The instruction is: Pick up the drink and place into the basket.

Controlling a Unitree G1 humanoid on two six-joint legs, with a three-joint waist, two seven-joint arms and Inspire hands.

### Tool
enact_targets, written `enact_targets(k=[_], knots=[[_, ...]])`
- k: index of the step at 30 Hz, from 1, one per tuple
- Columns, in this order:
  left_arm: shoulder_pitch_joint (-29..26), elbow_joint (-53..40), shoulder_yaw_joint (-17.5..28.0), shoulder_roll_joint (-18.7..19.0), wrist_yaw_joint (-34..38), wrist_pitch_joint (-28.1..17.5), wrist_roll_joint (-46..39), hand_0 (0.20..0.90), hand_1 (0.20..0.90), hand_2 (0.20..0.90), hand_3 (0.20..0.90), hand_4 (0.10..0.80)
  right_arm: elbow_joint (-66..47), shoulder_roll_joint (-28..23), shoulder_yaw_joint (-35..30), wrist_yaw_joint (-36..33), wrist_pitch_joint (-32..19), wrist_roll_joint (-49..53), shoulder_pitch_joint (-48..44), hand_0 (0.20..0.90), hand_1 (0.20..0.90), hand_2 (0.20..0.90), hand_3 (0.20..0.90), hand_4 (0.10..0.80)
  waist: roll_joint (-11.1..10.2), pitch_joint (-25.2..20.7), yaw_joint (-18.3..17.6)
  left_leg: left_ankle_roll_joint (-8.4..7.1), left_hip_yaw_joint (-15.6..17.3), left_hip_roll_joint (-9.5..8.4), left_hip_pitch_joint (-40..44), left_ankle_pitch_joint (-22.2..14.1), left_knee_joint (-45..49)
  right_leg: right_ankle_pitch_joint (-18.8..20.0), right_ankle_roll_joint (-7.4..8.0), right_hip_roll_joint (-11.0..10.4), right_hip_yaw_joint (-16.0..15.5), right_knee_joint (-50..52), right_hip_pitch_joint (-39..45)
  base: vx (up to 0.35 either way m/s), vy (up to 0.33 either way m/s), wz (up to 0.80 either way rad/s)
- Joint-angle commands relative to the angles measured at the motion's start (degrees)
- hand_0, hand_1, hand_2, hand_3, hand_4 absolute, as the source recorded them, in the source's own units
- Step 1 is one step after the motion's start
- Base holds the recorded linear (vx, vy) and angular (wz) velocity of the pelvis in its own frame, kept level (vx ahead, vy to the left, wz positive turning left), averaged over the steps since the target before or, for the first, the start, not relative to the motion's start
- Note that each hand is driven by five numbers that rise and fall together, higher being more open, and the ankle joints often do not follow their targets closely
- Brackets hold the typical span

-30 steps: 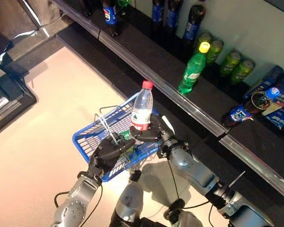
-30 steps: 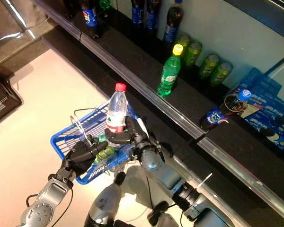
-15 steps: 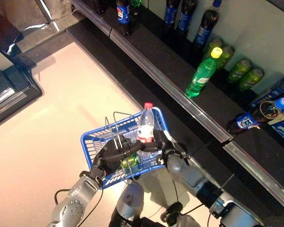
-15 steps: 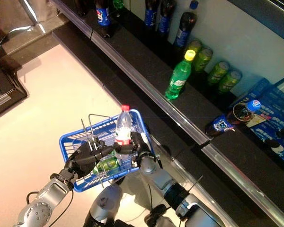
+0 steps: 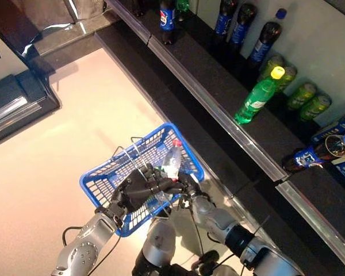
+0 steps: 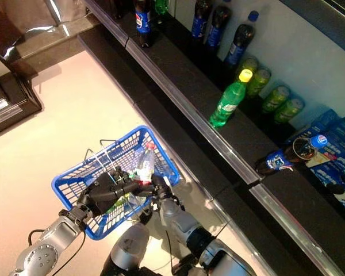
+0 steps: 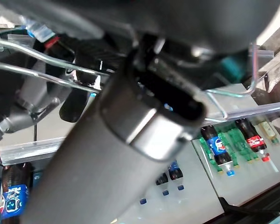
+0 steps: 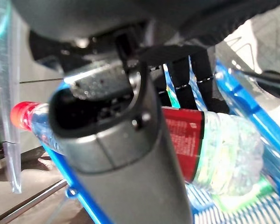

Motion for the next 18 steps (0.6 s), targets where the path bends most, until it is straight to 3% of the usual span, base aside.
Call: enact_targets(k=[1, 11, 18], knots=[[-10.49, -23.70, -2.76, -3.93, -16.19, -9.05, -4.18, 0.300, 0.300, 0.300, 0.200, 0.100, -0.01, 8.80, 4.91, 5.12, -5.89, 3.33, -2.57, 0.300, 0.300, 0.300, 0.200, 0.100, -0.06, -12.99, -1.03, -0.42, -0.77, -1.10, -6.60, 1.54, 6.63, 1.92, -1.79, 2.32, -1.59, -3.02, 4.29, 0.000, 0.000, 0.00], [-11.38, -25.67, -3.57, -1.78, -22.54, -9.75, -3.62, 0.300, 0.300, 0.300, 0.200, 0.100, 4.96, 9.97, 3.81, 8.02, -6.21, 9.88, -3.66, 0.300, 0.300, 0.300, 0.200, 0.100, -0.15, -11.15, 0.18, -0.14, -1.44, -1.88, -7.89, 1.73, 7.32, 2.15, -1.72, 2.09, -2.41, -2.16, 3.58, 0.014, 0.003, 0.04], [-13.02, -26.74, -4.08, -0.89, -22.95, -9.46, -6.27, 0.300, 0.300, 0.300, 0.200, 0.100, 10.65, 11.62, 0.07, 10.63, -8.08, 25.45, -2.43, 0.300, 0.300, 0.300, 0.200, 0.100, -0.80, -10.85, 0.56, 0.18, -1.31, -1.95, -8.18, 1.79, 7.30, 2.26, -1.57, 1.99, -2.63, -1.83, 3.35, 0.038, -0.005, 0.04]])
